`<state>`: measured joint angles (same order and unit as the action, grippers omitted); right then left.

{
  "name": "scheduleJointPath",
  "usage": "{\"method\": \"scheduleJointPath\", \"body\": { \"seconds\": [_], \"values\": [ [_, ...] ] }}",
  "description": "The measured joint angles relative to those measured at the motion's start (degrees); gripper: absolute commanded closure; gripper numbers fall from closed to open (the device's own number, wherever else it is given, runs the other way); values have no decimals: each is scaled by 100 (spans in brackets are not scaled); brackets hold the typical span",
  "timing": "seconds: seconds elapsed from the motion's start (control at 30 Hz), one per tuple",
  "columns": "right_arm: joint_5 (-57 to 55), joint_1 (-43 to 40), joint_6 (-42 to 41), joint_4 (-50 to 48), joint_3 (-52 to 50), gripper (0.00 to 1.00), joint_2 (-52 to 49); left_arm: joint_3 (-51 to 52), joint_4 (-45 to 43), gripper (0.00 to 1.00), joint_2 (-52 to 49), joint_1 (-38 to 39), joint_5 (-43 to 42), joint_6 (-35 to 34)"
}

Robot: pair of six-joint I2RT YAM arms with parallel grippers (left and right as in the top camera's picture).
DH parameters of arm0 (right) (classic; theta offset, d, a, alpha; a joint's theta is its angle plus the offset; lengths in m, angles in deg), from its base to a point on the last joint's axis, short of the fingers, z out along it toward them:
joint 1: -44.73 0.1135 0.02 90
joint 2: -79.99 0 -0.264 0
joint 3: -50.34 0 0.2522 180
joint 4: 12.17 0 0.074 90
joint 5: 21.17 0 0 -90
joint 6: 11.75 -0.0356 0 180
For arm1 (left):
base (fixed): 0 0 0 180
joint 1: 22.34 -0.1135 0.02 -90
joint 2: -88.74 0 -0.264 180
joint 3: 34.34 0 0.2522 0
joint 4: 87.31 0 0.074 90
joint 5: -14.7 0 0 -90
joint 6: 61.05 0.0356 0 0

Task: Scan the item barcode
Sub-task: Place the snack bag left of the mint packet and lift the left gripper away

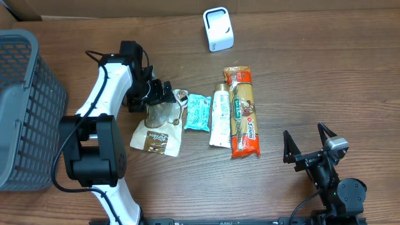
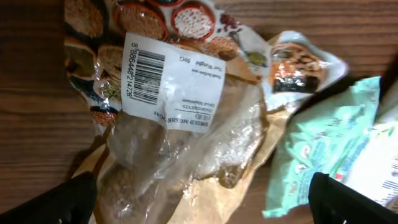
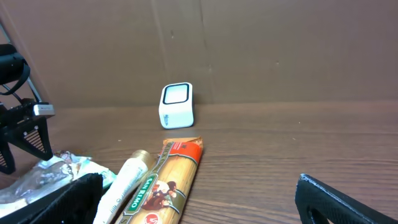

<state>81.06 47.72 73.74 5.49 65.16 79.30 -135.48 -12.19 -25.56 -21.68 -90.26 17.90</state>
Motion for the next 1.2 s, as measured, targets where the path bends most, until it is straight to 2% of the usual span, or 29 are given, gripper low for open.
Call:
{"method": "scheduleJointPath", "body": {
  "seconds": [0.17,0.33,0.47,0.67,0.87,1.0,1.2],
  "values": [
    [0,2,2,0,0,0,0,-890,614,0,229,0,9,2],
    [-2,0,0,4,0,0,0,-2114,1182,0,1379,0,195,63],
    [-2,0,0,0,0,0,0,-2905,1766,0,2638,0,848,369],
    [0,0,2,0,0,0,0,-3049,2444,1,4074,0,2321,748],
    [0,2,2,0,0,0,0,-3042,2852,1,4249,0,2957,1126],
    [-2,0,0,0,0,0,0,-3008,2951,0,4089,-105,2905,1469],
    [0,0,2,2,0,0,0,-2997,3213,0,3801,-802,2544,1598]
  ]
}}
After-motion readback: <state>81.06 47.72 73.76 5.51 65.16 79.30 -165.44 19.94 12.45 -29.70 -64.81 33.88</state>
